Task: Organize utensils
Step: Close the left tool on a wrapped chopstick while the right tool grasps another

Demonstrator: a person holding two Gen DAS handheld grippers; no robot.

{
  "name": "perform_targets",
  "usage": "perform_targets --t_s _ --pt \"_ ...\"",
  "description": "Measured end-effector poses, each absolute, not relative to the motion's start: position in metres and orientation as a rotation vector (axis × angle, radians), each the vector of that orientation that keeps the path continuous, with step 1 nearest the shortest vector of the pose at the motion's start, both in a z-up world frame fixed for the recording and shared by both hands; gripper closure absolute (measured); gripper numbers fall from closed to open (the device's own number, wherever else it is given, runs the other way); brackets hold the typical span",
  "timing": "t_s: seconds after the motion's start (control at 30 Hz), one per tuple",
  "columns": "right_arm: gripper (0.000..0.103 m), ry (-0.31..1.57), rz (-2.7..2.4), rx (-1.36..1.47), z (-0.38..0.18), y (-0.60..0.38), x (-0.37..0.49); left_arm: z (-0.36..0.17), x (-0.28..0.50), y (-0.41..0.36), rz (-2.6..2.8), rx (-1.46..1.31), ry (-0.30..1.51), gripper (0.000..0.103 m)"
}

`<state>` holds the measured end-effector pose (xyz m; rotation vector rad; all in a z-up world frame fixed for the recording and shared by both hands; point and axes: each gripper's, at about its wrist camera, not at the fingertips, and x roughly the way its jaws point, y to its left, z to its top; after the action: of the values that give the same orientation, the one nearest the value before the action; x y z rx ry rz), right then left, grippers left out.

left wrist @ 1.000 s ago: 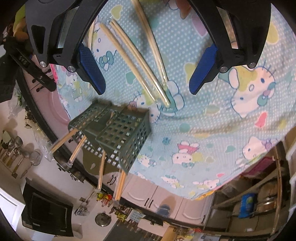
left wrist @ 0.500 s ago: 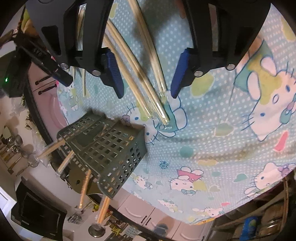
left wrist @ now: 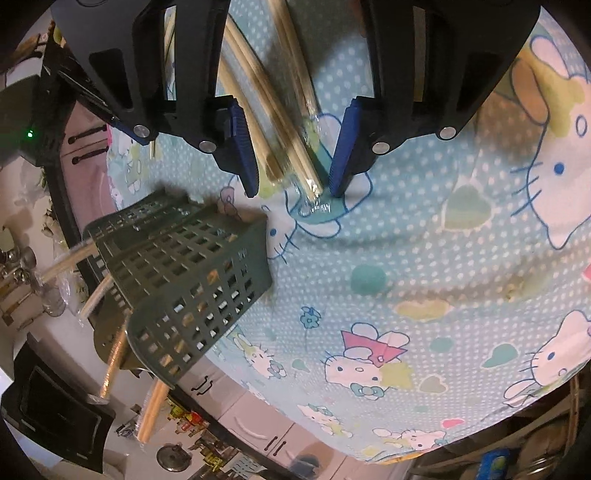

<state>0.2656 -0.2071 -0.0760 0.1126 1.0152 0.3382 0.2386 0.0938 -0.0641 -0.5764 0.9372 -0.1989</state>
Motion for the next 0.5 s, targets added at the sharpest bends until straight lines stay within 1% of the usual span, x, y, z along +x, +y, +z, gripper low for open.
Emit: perform_targets --t_s 0.07,0.17,0.23,0.27,0.3,0.33,0.4,0.43,0.5 --pt "0.049 1.014 0.334 0.116 -0.077 -0.206 0.271 -0.065 0.242 0.095 -0.197 -0.575 0.938 0.072" --pt "0.05 1.011 0.322 0.115 -0.079 -0.204 0.28 -0.065 0.245 0.094 -0.191 -0.571 0.934 0.076" --pt "0.064 1.01 0.295 0.082 -0.08 -0.2 0.285 -0.067 0.246 0.096 -0.183 -0.569 0.932 0.083" --pt "0.066 1.004 0.281 0.067 -0.081 -0.2 0.287 -0.067 0.247 0.097 -0.179 -0.572 0.931 0.085" --pt "0.071 1.003 0.274 0.068 -0.081 -0.2 0.289 -0.068 0.248 0.099 -0.177 -0.577 0.932 0.087" --pt "0.077 1.002 0.266 0.072 -0.081 -0.201 0.291 -0.068 0.249 0.099 -0.175 -0.58 0.932 0.089" --pt "0.084 0.998 0.261 0.094 -0.08 -0.207 0.295 -0.068 0.25 0.101 -0.17 -0.579 0.933 0.092" --pt "0.086 0.997 0.263 0.108 -0.08 -0.21 0.297 -0.068 0.25 0.101 -0.165 -0.577 0.932 0.095" --pt "0.086 0.999 0.269 0.143 -0.08 -0.215 0.298 -0.068 0.251 0.101 -0.158 -0.57 0.928 0.099"
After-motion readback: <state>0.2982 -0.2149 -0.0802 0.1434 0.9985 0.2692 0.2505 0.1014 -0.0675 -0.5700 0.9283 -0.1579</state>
